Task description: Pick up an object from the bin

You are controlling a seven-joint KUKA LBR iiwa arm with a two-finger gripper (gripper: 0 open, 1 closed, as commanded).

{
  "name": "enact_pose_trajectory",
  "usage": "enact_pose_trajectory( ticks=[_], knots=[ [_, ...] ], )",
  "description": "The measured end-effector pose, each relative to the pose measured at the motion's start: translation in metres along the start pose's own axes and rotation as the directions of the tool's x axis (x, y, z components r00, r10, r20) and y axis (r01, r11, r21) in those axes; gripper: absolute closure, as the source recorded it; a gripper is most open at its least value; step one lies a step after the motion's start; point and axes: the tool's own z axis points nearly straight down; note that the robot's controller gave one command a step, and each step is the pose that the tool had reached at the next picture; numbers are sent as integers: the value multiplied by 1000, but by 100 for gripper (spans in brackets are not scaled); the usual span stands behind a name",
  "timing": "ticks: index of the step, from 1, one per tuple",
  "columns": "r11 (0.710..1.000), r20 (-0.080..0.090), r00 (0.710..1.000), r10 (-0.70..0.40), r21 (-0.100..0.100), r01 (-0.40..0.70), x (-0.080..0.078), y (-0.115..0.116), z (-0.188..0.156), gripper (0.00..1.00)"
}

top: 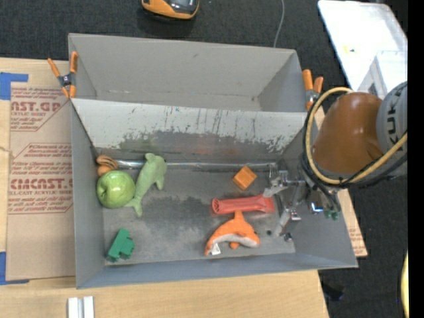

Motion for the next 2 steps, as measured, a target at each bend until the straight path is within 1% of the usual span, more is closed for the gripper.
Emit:
enact_pose_trajectory(
  ticks=[1, 2],
  knots=[
    [1000, 8, 1000, -1, 1, 1, -2, 0, -4, 0],
    [993, 18, 992, 122, -1, -122, 1, -21, 39, 0]
  ],
)
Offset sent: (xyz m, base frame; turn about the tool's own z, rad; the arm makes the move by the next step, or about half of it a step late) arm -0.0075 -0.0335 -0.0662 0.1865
